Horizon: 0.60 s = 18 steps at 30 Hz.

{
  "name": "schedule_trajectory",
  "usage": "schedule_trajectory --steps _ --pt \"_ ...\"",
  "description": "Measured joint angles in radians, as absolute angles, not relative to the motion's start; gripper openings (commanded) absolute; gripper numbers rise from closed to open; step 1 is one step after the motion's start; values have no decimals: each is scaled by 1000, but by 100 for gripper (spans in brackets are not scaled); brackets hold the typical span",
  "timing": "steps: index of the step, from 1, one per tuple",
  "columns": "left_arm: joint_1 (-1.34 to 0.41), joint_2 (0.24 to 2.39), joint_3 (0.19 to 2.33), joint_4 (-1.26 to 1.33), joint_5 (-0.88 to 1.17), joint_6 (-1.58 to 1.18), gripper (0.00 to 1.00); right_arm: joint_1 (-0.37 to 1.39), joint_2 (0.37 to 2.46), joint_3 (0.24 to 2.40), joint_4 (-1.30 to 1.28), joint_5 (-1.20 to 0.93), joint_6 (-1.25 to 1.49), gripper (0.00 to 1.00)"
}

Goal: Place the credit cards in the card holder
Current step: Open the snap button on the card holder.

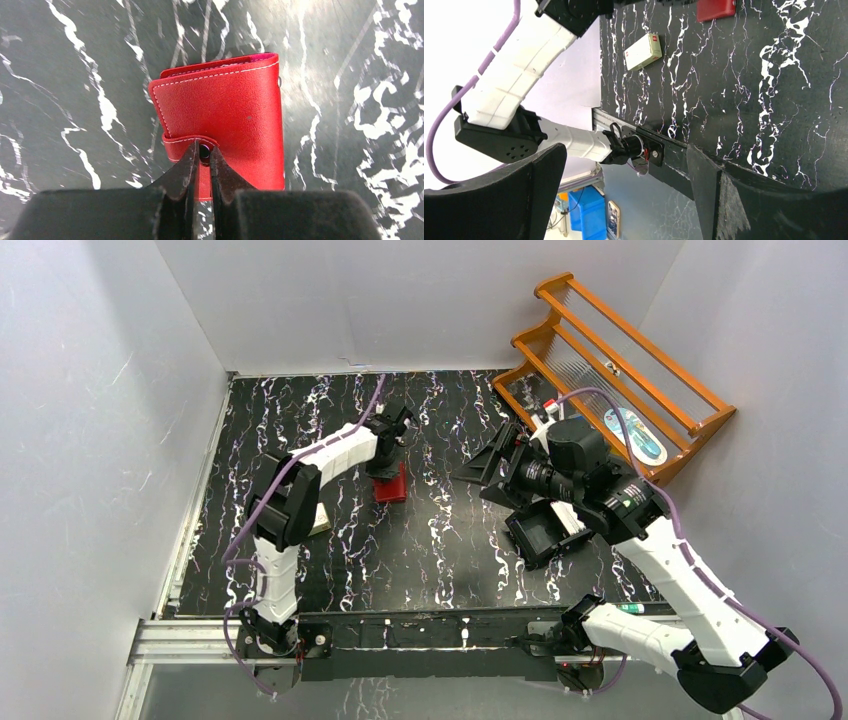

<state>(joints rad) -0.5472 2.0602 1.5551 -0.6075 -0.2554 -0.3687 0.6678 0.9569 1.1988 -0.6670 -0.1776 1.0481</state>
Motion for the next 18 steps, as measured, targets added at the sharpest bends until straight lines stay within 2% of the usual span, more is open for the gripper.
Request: schedule_trajectory --steps 10,18 --pt "-553 1928 1398 -604 11 -425 0 667 928 1234 -675 -137 1050 98" --pt "-554 1763 1262 -599 128 -458 0 667 931 1234 -704 -117 1063 98"
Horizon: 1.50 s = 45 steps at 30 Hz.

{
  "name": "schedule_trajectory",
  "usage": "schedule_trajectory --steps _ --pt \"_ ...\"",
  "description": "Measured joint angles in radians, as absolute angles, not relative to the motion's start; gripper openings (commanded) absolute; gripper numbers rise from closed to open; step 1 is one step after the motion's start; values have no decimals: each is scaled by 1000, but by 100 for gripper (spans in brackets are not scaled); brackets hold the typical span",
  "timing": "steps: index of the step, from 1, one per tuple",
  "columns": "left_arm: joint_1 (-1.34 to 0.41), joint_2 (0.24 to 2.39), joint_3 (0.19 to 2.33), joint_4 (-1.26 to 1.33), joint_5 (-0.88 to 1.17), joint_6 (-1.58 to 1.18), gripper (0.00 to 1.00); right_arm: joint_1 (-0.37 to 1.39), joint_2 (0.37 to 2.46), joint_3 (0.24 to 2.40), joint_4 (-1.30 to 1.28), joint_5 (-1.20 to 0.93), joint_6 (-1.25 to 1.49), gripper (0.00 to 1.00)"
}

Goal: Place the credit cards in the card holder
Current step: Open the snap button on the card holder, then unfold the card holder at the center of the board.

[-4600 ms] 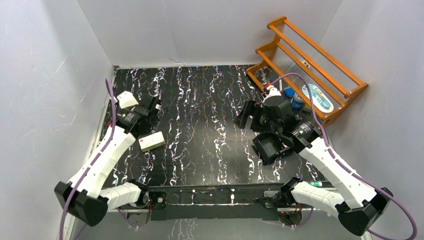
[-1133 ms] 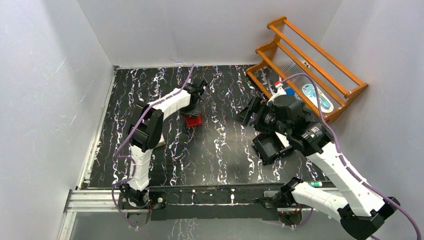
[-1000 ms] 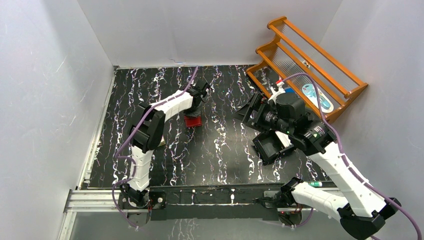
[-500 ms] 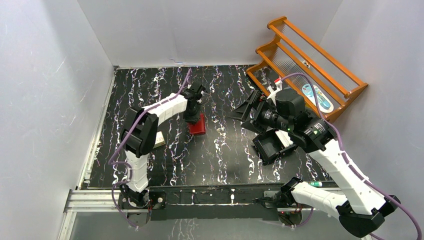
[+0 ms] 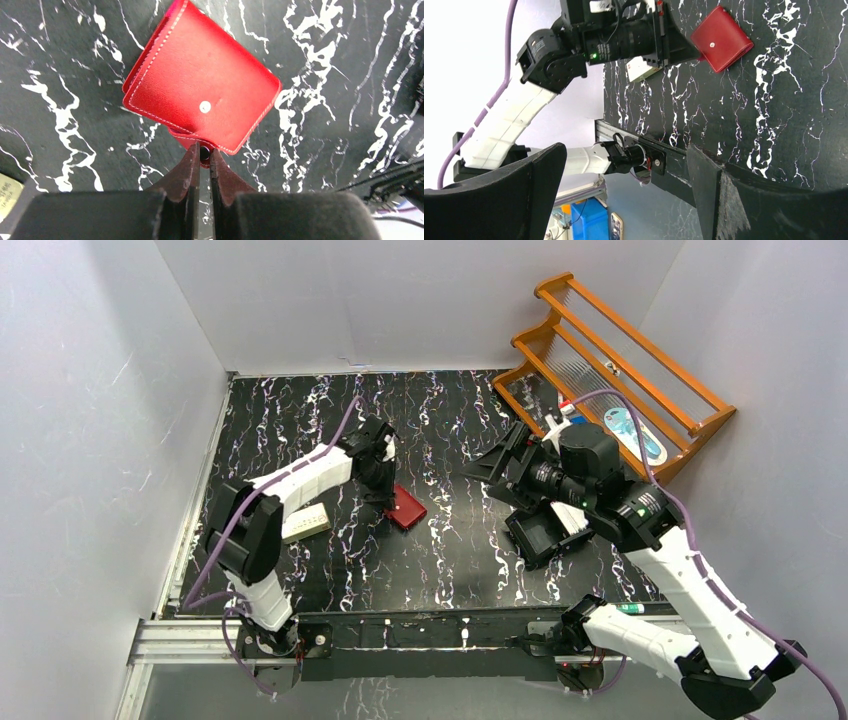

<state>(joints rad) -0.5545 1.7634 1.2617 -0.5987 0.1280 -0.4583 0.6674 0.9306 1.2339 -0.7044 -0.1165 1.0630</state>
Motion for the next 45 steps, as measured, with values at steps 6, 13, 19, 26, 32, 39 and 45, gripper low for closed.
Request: schedule_trajectory --steps 6,13,19,26,32,39,45 --pt "-561 1644 1183 -585 193 -486 0 667 890 1234 -707 -92 1076 98" --pt "-562 1455 1066 -545 214 -540 0 667 860 1194 -652 -140 1085 97" --pt "-562 1324 1023 -457 280 -570 0 667 862 1087 -544 -138 930 93" --pt "-562 1257 993 -408 315 -580 0 667 944 916 -469 -89 741 77" --pt "-562 1246 925 -393 320 -580 0 668 1132 862 -318 -196 691 67" --pt "-565 1243 892 -473 176 -598 6 687 1324 841 -167 -253 708 63" --pt "-565 1243 883 -563 71 -611 3 715 1459 841 -102 -279 710 60"
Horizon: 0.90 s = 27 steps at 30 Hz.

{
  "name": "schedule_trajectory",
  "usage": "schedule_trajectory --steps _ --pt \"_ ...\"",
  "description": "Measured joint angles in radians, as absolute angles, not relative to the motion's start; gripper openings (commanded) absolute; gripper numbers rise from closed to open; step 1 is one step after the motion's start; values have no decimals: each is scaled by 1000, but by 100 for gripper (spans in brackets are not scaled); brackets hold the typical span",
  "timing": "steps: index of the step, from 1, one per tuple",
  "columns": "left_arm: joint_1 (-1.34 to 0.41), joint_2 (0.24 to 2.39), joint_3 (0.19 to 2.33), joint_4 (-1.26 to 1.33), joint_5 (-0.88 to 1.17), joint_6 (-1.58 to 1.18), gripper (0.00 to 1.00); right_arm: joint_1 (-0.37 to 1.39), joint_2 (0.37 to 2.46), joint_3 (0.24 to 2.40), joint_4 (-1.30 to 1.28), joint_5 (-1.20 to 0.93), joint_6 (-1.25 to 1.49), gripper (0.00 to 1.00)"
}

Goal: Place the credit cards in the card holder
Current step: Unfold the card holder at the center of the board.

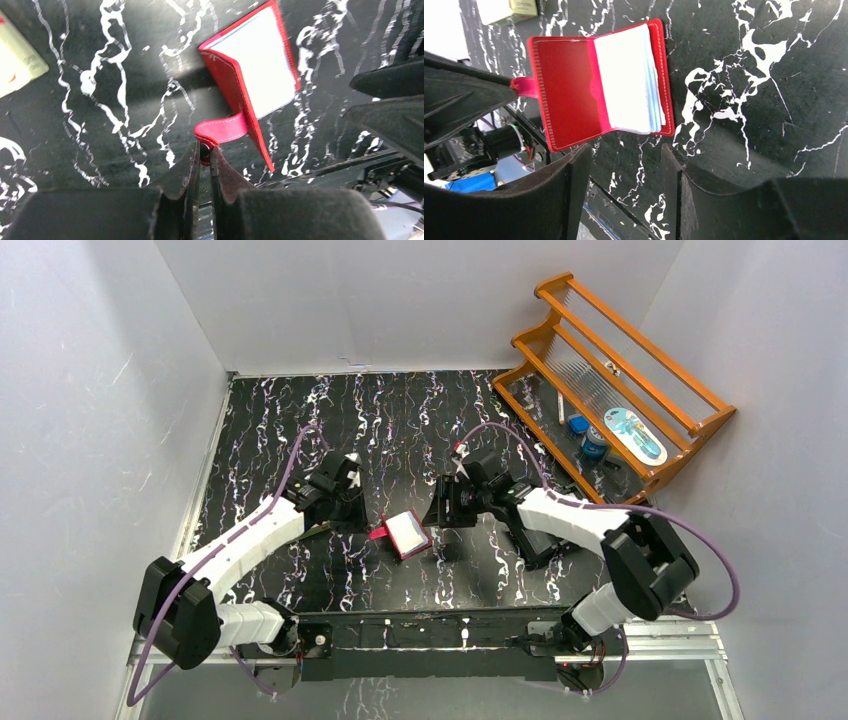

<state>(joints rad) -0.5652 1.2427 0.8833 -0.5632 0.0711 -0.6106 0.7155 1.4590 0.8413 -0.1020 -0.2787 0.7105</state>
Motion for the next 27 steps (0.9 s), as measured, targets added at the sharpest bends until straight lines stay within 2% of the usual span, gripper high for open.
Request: schedule_trajectory --steps 8,17,27 --pt "-565 1242 863 -672 -12 -634 3 719 1618 878 -62 -327 711 54" --pt "-565 1260 864 -768 -88 -652 3 734 1703 930 -29 -355 712 46" --pt "-565 1275 864 -778 -90 -651 3 791 1738 941 46 -422 776 53"
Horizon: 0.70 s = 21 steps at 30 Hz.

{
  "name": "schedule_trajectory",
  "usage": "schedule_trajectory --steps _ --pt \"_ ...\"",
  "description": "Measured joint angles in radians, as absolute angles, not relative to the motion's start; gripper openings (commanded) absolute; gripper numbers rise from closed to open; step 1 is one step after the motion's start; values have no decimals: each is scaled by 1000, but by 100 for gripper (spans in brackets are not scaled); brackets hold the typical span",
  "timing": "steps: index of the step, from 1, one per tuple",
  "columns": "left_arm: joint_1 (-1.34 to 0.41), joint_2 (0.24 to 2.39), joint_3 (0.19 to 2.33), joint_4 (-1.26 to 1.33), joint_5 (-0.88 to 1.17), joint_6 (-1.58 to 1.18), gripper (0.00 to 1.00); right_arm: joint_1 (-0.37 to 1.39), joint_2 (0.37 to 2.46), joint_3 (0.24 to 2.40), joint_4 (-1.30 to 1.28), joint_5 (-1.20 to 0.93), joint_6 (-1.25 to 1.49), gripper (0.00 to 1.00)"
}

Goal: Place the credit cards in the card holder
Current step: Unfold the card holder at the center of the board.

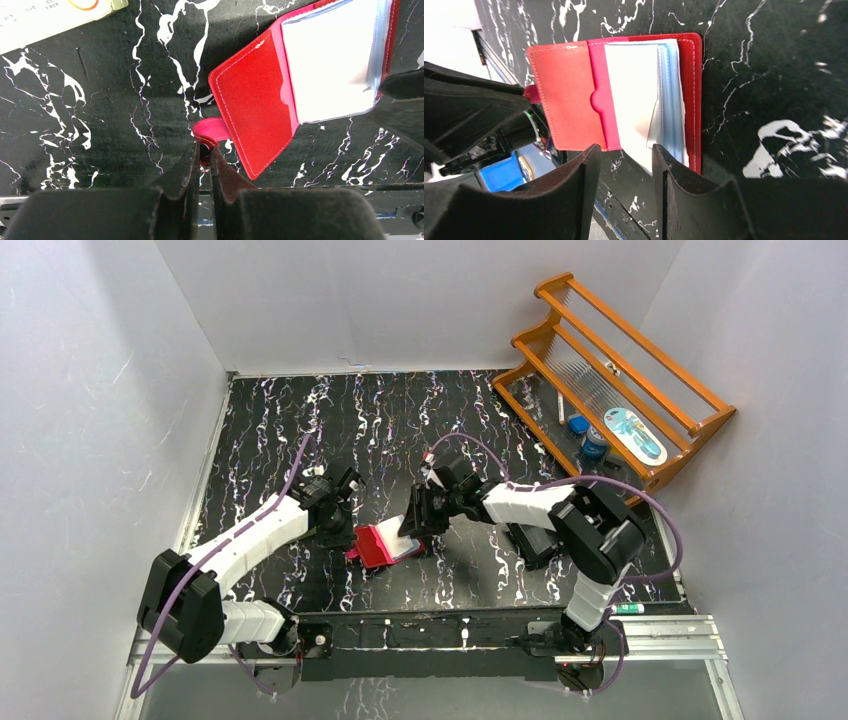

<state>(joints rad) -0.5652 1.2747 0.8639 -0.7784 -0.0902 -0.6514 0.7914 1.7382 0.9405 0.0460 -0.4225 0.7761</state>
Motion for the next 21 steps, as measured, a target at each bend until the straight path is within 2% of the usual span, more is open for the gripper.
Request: schedule_trajectory --steps 4,21 --pt "-565 1282 863 -775 -89 -644 3 821 1794 950 60 -424 793 56" --pt "-565 1315 857 -720 -46 -616 3 838 1787 986 0 -320 791 58"
